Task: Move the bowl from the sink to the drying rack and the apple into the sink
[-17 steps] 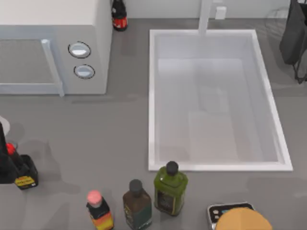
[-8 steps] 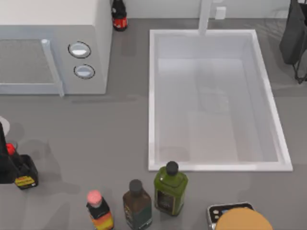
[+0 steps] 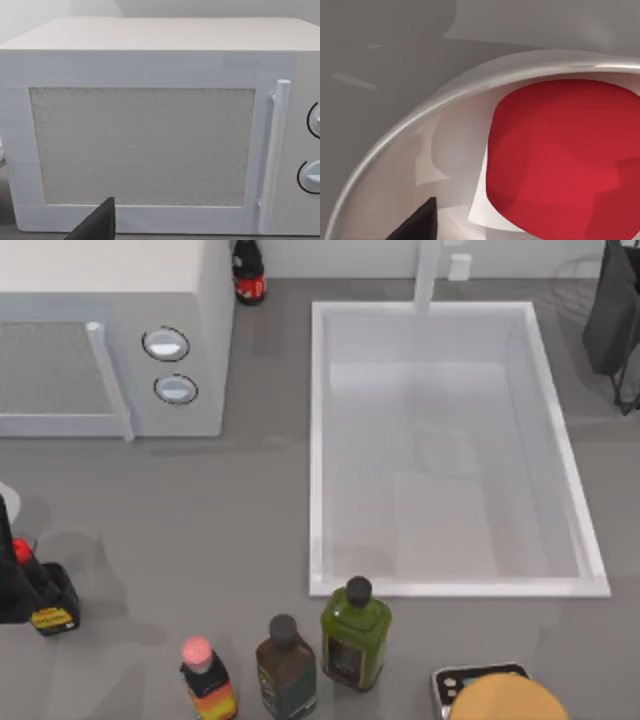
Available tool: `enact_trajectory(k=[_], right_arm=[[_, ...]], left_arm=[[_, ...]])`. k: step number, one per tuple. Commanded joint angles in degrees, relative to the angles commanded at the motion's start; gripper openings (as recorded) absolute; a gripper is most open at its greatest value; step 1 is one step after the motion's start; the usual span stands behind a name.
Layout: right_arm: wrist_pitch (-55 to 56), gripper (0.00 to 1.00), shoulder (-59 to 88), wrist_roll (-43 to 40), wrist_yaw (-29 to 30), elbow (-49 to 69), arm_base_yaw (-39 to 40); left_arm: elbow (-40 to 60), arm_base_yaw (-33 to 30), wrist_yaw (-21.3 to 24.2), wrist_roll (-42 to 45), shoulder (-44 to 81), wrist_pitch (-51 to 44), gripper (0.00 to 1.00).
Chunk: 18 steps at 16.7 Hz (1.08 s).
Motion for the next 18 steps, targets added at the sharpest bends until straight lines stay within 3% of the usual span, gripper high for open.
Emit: enact_trajectory(k=[8,14,18], right_arm=[[17.1,1.0,7.2,0.2,0.0,-8.6,0.0],[18.6,1.0,8.3,0.2,0.0,-9.8,0.0],[18.6,0.7,8.3,0.2,0.0,-9.8,0.0]], left_arm=[[0.0,0.0,0.0,0.0,0.0,0.0,1.0],[0.0,0.0,0.0,0.0,0.0,0.0,1.0],[0.0,0.0,0.0,0.0,0.0,0.0,1.0]])
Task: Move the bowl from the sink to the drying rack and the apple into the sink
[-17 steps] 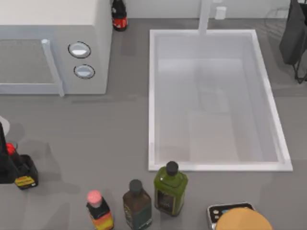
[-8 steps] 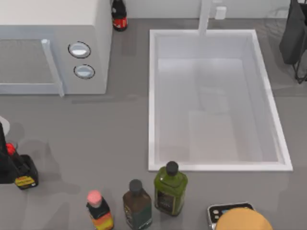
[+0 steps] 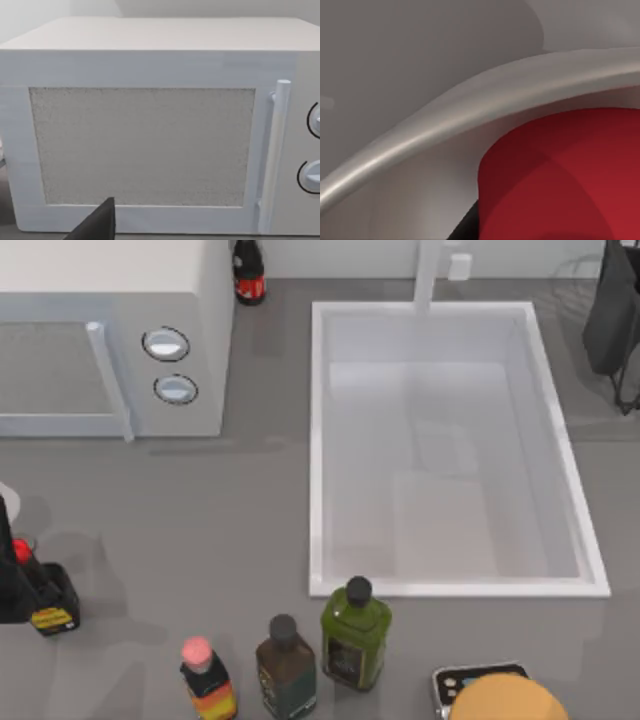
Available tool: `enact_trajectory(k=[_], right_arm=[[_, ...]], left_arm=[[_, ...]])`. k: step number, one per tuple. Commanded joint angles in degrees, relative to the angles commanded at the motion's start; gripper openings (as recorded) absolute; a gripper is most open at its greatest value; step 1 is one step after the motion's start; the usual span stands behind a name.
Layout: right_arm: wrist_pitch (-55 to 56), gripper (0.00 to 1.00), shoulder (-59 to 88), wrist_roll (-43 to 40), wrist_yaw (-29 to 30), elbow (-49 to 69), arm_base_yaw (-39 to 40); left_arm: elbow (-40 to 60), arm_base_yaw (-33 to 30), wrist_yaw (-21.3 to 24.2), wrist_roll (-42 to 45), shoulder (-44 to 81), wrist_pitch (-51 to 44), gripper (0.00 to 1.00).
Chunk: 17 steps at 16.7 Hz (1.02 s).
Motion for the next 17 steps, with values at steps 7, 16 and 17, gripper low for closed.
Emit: enact_trajectory(k=[7,16,17], right_arm=[[0.0,0.17,0.0,0.0,0.0,0.0,0.0],[0.0,0.0,0.0,0.0,0.0,0.0,0.0],[0.0,0.0,0.0,0.0,0.0,0.0,0.0]], left_arm=[[0.0,0.0,0.0,0.0,0.0,0.0,1.0],[0.0,0.0,0.0,0.0,0.0,0.0,1.0],[0.0,0.0,0.0,0.0,0.0,0.0,1.0]])
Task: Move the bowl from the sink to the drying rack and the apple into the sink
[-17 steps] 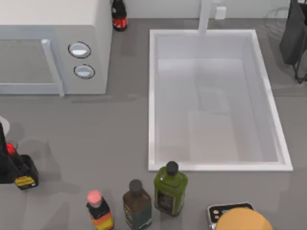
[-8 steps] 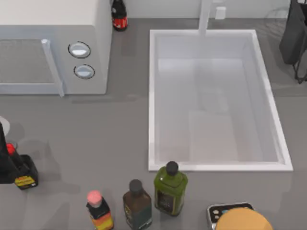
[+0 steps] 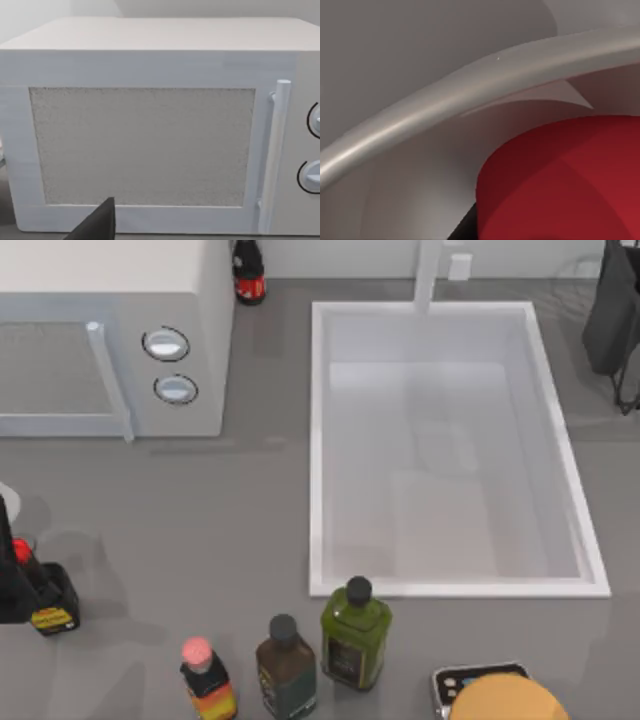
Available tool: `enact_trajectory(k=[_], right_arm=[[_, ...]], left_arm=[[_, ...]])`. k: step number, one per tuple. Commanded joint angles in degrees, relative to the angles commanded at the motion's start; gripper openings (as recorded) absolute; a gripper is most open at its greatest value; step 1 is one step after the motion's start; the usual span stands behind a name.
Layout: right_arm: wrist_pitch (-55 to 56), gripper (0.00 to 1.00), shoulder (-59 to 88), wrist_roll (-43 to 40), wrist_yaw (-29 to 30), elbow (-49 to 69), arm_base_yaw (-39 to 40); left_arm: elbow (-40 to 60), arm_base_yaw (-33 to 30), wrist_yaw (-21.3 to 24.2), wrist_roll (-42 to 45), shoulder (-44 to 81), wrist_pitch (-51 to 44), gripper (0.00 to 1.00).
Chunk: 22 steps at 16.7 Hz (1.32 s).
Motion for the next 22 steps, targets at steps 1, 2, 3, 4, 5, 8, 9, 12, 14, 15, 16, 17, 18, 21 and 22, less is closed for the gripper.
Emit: enact_trajectory(k=[1,2,3,4,5,8,9,12,14,15,16,17,18,21,22], right_arm=[[-6.5,0.0,-7.7,2.3,-0.5,-0.2,-1.0],[-6.6,0.0,-7.8,2.3,-0.5,0.0,-1.0],[-7.4,0.0,-8.0,2.3,-0.5,0.6,-1.0],[-8.7,0.0,-8.4,2.2,-0.5,1.7,-1.1],[-10.7,0.0,-9.1,2.1,-0.5,3.2,-1.1],[-19.7,0.0,-11.6,2.1,-0.4,8.3,-1.3],[-23.1,0.0,-12.7,2.0,-0.4,10.1,-1.3],[-30.0,0.0,-15.6,1.9,-0.4,14.7,-1.3],[-31.6,0.0,-16.6,1.9,-0.5,16.1,-1.3],[-31.6,0.0,-16.6,1.9,-0.5,16.1,-1.3],[-31.6,0.0,-16.6,1.9,-0.5,16.1,-1.3],[-31.5,0.0,-16.4,2.0,-0.5,15.9,-1.2],[-31.5,0.0,-16.4,2.0,-0.5,15.9,-1.2],[-28.0,0.0,-15.9,2.7,0.7,16.0,0.9],[-25.7,0.0,-15.6,3.1,1.5,15.9,2.3]], left_arm=[[0.0,0.0,0.0,0.0,0.0,0.0,1.0],[0.0,0.0,0.0,0.0,0.0,0.0,1.0],[0.0,0.0,0.0,0.0,0.0,0.0,1.0],[0.0,0.0,0.0,0.0,0.0,0.0,1.0],[0.0,0.0,0.0,0.0,0.0,0.0,1.0],[0.0,0.0,0.0,0.0,0.0,0.0,1.0],[0.0,0.0,0.0,0.0,0.0,0.0,1.0],[0.0,0.0,0.0,0.0,0.0,0.0,1.0],[0.0,0.0,0.0,0.0,0.0,0.0,1.0],[0.0,0.0,0.0,0.0,0.0,0.0,1.0],[0.0,0.0,0.0,0.0,0.0,0.0,1.0],[0.0,0.0,0.0,0.0,0.0,0.0,1.0],[0.0,0.0,0.0,0.0,0.0,0.0,1.0],[0.0,0.0,0.0,0.0,0.0,0.0,1.0],[0.0,0.0,0.0,0.0,0.0,0.0,1.0]])
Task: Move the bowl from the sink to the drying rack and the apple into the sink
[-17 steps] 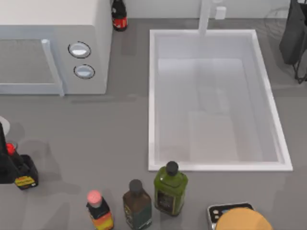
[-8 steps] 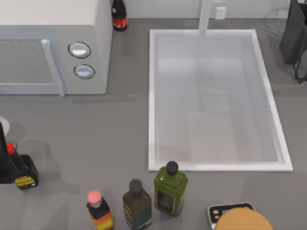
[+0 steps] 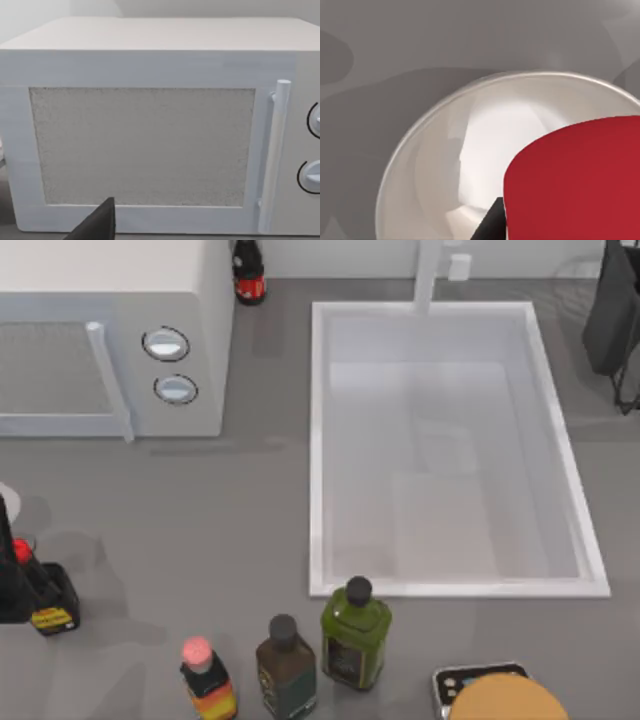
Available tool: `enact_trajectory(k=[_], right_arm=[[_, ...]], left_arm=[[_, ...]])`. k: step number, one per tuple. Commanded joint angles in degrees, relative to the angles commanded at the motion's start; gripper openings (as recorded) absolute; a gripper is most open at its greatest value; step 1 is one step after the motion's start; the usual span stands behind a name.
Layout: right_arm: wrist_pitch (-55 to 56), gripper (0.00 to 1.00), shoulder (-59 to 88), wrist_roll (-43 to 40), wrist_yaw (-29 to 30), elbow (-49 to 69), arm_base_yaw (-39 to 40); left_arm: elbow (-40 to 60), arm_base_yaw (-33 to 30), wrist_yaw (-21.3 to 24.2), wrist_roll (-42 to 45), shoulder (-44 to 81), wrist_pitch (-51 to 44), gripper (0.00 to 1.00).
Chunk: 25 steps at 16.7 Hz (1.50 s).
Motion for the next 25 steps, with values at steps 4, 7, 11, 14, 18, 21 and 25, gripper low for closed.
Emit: enact_trajectory(k=[4,7,11,14,18,21,25], right_arm=[[15.0,0.0,2.2,2.3,5.6,-0.6,7.4],[31.1,0.0,4.2,4.7,11.6,-2.0,14.6],[55.8,0.0,6.3,8.4,20.6,-5.3,25.3],[74.0,0.0,7.5,11.0,26.8,-8.6,34.0],[94.5,0.0,8.3,14.2,33.0,-13.4,44.9],[105.0,0.0,8.5,16.1,35.8,-16.5,51.2],[110.5,0.0,8.7,17.4,37.2,-18.4,55.0]], left_arm=[[0.0,0.0,0.0,0.0,0.0,0.0,1.0],[0.0,0.0,0.0,0.0,0.0,0.0,1.0],[0.0,0.0,0.0,0.0,0.0,0.0,1.0],[0.0,0.0,0.0,0.0,0.0,0.0,1.0],[0.0,0.0,0.0,0.0,0.0,0.0,1.0],[0.0,0.0,0.0,0.0,0.0,0.0,1.0],[0.0,0.0,0.0,0.0,0.0,0.0,1.0]])
